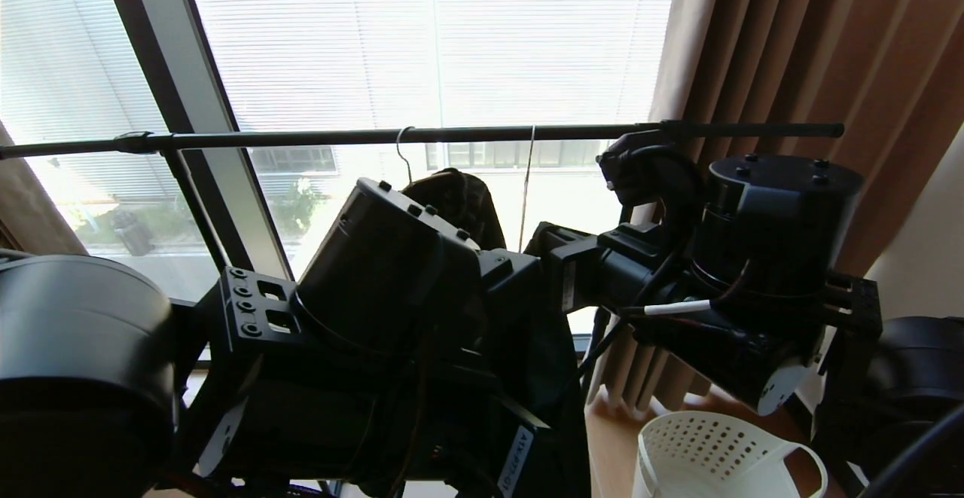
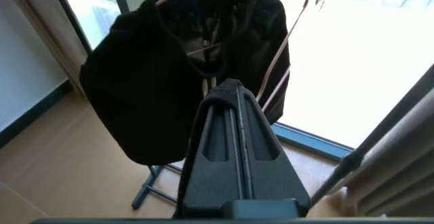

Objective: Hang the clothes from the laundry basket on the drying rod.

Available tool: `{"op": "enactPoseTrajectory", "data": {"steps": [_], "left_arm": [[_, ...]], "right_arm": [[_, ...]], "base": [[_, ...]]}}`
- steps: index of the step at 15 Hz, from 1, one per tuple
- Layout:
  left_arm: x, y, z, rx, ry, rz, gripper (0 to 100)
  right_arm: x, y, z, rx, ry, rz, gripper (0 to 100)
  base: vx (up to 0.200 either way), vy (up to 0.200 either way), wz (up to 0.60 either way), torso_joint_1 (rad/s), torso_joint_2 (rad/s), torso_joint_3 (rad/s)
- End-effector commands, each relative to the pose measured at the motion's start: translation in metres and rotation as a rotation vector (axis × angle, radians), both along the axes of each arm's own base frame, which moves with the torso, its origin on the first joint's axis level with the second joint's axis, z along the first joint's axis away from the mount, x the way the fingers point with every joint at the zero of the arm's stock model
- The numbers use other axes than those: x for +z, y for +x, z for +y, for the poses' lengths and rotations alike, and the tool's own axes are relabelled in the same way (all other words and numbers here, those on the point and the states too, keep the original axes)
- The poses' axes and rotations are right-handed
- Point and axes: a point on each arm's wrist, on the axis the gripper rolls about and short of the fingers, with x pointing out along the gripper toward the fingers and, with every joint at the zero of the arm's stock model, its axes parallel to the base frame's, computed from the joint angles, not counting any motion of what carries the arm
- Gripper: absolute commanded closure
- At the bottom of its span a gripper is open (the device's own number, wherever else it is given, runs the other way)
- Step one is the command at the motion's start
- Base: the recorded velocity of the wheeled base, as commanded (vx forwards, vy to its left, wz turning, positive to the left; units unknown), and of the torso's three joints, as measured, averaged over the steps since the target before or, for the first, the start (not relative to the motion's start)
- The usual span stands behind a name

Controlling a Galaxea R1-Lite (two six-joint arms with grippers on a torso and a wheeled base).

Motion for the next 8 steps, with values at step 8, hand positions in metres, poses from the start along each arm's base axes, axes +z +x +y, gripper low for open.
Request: {"op": "enactPoseTrajectory", "data": {"steps": [8], "left_arm": [[0.01,0.008,0.031,0.1,-0.046,0.017,100]], "right_arm": [[0.01,0.017,-0.02,-0.085,0.02,-0.023,100]], "base": [[0.0,0.0,0.0,0.0,0.0,0.0]]}}
